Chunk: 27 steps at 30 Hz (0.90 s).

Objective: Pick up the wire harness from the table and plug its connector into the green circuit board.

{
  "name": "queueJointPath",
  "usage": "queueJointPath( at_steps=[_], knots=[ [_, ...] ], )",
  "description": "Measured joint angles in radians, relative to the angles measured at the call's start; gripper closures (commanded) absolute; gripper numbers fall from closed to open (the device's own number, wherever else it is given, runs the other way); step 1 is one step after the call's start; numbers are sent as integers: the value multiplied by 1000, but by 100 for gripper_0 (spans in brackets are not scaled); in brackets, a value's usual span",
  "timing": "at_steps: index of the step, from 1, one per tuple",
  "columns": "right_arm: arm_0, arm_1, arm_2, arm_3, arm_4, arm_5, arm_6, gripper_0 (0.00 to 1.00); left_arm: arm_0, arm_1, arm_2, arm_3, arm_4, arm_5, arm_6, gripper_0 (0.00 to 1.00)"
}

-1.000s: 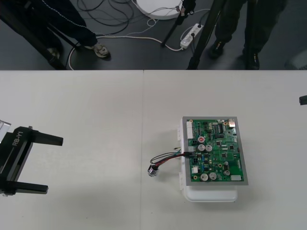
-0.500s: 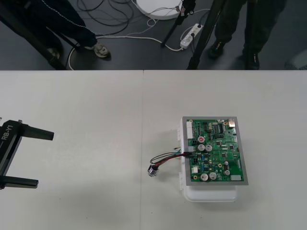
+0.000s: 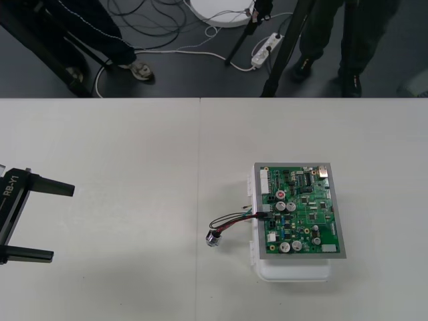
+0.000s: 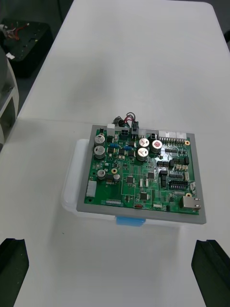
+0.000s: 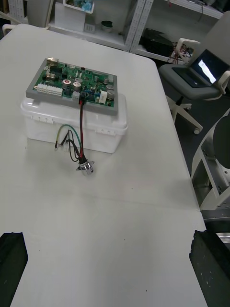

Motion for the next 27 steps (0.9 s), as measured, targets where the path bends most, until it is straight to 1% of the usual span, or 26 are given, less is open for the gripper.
queueJointPath(
  at_steps=[27],
  knots=[
    [0, 0, 0, 18, -20, 0, 7, 0, 0, 0, 0, 0, -2, 0, 0, 0]
  ],
)
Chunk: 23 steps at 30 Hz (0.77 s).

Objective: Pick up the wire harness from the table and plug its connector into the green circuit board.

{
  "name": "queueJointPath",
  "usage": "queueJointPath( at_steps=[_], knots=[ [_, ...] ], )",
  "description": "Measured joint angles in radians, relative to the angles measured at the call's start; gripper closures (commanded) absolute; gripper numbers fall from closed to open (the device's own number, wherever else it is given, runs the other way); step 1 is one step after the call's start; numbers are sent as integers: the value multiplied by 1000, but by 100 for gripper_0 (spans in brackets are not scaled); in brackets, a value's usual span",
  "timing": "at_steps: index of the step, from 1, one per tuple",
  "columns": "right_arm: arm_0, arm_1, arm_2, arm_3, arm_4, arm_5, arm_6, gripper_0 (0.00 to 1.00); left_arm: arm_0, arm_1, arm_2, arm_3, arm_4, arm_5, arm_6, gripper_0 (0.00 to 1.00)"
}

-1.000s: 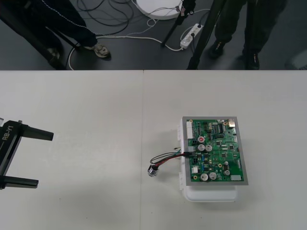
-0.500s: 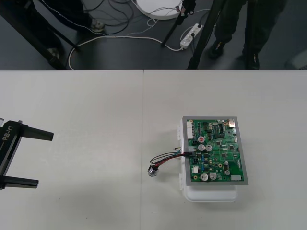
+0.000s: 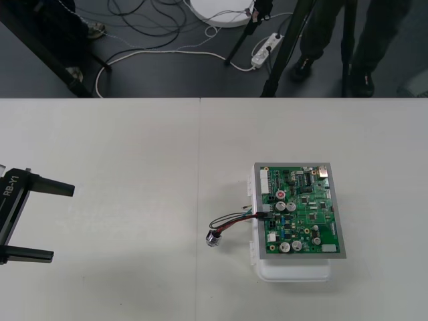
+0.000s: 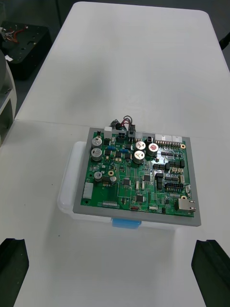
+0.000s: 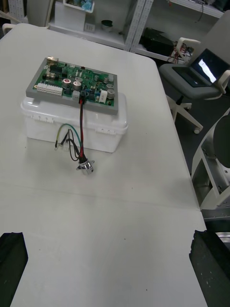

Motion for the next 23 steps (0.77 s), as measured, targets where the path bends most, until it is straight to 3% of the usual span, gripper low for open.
queueJointPath(
  at_steps=[23],
  knots=[
    [0, 0, 0, 0, 0, 0, 0, 0, 0, 0, 0, 0, 0, 0, 0, 0]
  ],
)
